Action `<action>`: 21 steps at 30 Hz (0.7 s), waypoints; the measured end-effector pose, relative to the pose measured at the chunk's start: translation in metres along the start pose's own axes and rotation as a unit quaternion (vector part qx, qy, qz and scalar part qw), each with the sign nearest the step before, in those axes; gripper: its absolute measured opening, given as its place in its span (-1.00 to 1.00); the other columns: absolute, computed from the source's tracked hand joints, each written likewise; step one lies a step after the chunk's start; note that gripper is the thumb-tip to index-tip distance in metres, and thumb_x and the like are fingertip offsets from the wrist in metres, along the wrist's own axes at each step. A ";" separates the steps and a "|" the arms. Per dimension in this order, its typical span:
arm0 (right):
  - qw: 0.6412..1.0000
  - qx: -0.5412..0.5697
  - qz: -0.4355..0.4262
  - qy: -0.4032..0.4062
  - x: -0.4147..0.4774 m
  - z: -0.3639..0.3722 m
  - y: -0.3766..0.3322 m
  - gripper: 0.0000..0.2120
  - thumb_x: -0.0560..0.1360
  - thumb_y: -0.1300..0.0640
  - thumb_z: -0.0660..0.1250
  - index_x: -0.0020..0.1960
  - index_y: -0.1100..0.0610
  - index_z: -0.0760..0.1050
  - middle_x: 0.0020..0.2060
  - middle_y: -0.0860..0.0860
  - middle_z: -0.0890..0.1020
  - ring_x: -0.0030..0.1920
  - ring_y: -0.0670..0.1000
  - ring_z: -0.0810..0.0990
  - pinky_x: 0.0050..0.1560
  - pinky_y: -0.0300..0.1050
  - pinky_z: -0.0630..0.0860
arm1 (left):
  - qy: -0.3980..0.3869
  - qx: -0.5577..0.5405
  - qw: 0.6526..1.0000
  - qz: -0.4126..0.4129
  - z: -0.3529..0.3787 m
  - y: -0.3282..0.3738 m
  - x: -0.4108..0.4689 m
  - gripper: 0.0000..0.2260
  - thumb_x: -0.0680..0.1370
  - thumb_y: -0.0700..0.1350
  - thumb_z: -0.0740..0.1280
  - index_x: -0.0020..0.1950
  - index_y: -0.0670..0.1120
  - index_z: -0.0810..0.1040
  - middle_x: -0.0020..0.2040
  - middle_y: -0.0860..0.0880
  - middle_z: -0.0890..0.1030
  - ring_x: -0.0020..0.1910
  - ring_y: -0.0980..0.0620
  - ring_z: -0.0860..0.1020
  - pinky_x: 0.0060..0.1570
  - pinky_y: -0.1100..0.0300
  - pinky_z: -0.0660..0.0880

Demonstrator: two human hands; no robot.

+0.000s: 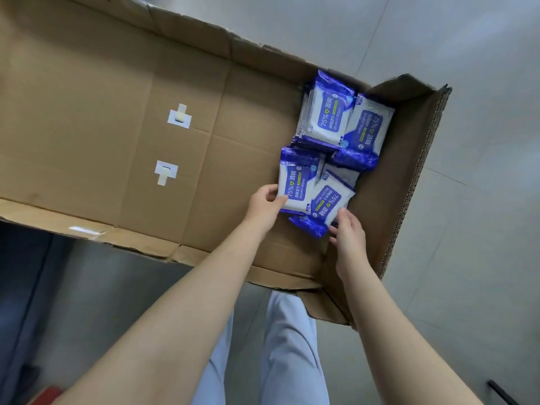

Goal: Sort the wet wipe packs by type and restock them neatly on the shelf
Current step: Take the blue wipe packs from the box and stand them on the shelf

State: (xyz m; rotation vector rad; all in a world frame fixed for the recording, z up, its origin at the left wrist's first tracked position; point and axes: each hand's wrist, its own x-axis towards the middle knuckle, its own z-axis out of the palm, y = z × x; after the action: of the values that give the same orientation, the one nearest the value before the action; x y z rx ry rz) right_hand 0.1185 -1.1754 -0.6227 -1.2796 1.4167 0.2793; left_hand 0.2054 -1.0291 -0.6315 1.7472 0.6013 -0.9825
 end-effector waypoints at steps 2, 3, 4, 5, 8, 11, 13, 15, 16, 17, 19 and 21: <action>1.000 0.002 0.003 0.014 0.003 0.005 -0.003 -0.58 0.64 -0.05 0.23 0.40 0.15 0.41 0.20 0.05 0.61 0.08 -0.04 0.57 -0.08 -0.27 0.45 | 0.007 0.012 1.000 -0.002 -0.002 -0.003 0.006 -0.77 0.58 -0.21 0.34 0.24 -0.16 0.52 0.08 -0.06 0.57 0.01 0.02 0.51 -0.08 0.20 0.41; 1.000 0.005 0.008 0.022 0.003 0.008 -0.005 -0.57 0.62 -0.06 0.26 0.39 0.16 0.42 0.17 0.05 0.62 0.06 -0.04 0.57 -0.03 -0.25 0.46 | 0.006 0.018 1.000 -0.004 -0.004 -0.004 0.009 -0.79 0.58 -0.21 0.34 0.22 -0.15 0.51 0.07 -0.06 0.57 -0.03 0.01 0.51 -0.16 0.20 0.41; 0.999 0.007 0.015 0.028 0.006 0.011 -0.005 -0.56 0.60 -0.06 0.30 0.37 0.16 0.42 0.13 0.05 0.62 0.02 -0.04 0.58 0.02 -0.22 0.48 | 0.003 0.026 1.000 -0.003 -0.005 -0.005 0.011 -0.80 0.58 -0.20 0.34 0.21 -0.15 0.51 0.07 -0.07 0.57 -0.05 0.00 0.52 -0.22 0.21 0.40; 0.999 0.013 0.023 0.032 0.008 0.014 -0.006 -0.57 0.58 -0.04 0.34 0.34 0.17 0.43 0.08 0.05 0.62 -0.04 -0.05 0.58 0.02 -0.19 0.48 | -0.001 0.036 0.999 -0.002 -0.007 -0.006 0.013 -0.80 0.58 -0.19 0.34 0.21 -0.14 0.51 0.08 -0.08 0.58 -0.06 0.00 0.52 -0.25 0.23 0.39; 0.995 0.062 0.053 0.052 0.014 0.024 -0.010 -0.67 0.53 0.08 0.43 0.20 0.18 0.43 0.07 0.09 0.64 -0.02 0.02 0.66 0.07 -0.07 0.60 | -0.014 0.036 0.999 -0.002 -0.014 -0.007 0.014 -0.79 0.60 -0.19 0.32 0.23 -0.14 0.49 0.13 -0.10 0.60 -0.08 0.05 0.52 -0.30 0.31 0.37; 0.991 0.107 0.057 0.052 0.012 0.026 -0.018 -0.69 0.55 0.15 0.41 0.23 0.24 0.45 0.11 0.17 0.66 0.04 0.11 0.69 0.07 0.00 0.63 | -0.010 0.007 1.000 0.003 -0.024 -0.005 0.008 -0.83 0.61 -0.23 0.28 0.20 -0.14 0.47 0.06 -0.07 0.59 -0.12 0.10 0.52 -0.36 0.44 0.39; 0.991 0.121 0.035 0.040 0.001 0.022 -0.027 -0.78 0.57 0.17 0.38 0.16 0.22 0.45 0.09 0.16 0.65 -0.06 0.07 0.69 -0.09 -0.09 0.65 | 0.000 -0.020 1.000 0.010 -0.035 -0.004 -0.003 -0.88 0.61 -0.27 0.27 0.13 -0.11 0.45 0.00 -0.08 0.59 -0.13 0.08 0.54 -0.36 0.48 0.39; 0.990 0.135 0.017 0.025 -0.018 0.014 -0.039 -0.81 0.58 0.16 0.36 0.14 0.17 0.43 0.07 0.14 0.65 -0.13 0.00 0.68 -0.22 -0.19 0.62 | 0.017 -0.041 0.999 0.014 -0.050 -0.001 -0.022 -0.89 0.61 -0.26 0.27 0.11 -0.10 0.45 -0.01 -0.08 0.60 -0.17 0.12 0.54 -0.36 0.48 0.39; 0.989 0.144 0.007 0.012 -0.030 0.009 -0.047 -0.79 0.58 0.16 0.36 0.17 0.16 0.43 0.06 0.12 0.65 -0.15 -0.03 0.68 -0.27 -0.23 0.61 | 0.028 -0.050 0.998 0.013 -0.060 0.002 -0.035 -0.89 0.61 -0.24 0.27 0.12 -0.08 0.46 0.01 -0.06 0.60 -0.19 0.17 0.53 -0.36 0.46 0.37; 0.989 0.150 -0.005 -0.008 -0.045 0.005 -0.057 -0.78 0.59 0.16 0.36 0.19 0.15 0.43 0.05 0.10 0.65 -0.20 -0.08 0.67 -0.32 -0.27 0.58 | 0.041 -0.066 0.997 0.013 -0.071 0.008 -0.052 -0.88 0.62 -0.22 0.27 0.14 -0.07 0.47 0.03 -0.05 0.60 -0.18 0.19 0.53 -0.34 0.45 0.38; 0.985 0.156 -0.032 -0.066 -0.082 -0.002 -0.082 -0.81 0.61 0.15 0.31 0.20 0.13 0.43 0.02 0.07 0.64 -0.34 -0.16 0.63 -0.40 -0.30 0.53 | 0.073 -0.112 0.991 0.022 -0.093 0.021 -0.091 -0.87 0.62 -0.21 0.26 0.16 -0.07 0.49 0.05 -0.02 0.60 -0.10 0.13 0.55 -0.21 0.38 0.43; 0.976 0.163 -0.051 -0.134 -0.126 -0.006 -0.109 -0.83 0.64 0.12 0.25 0.22 0.12 0.44 -0.02 0.05 0.66 -0.31 -0.12 0.67 -0.37 -0.24 0.57 | 0.112 -0.163 0.980 0.033 -0.117 0.037 -0.142 -0.87 0.62 -0.18 0.26 0.15 -0.04 0.51 0.05 -0.02 0.61 -0.08 0.09 0.56 -0.14 0.27 0.45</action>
State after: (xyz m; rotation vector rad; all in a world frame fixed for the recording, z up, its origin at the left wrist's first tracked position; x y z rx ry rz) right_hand 0.1707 -1.1553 -0.4655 -0.9991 1.1098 0.1371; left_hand 0.1957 -0.9277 -0.4738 1.5818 0.7959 -0.6047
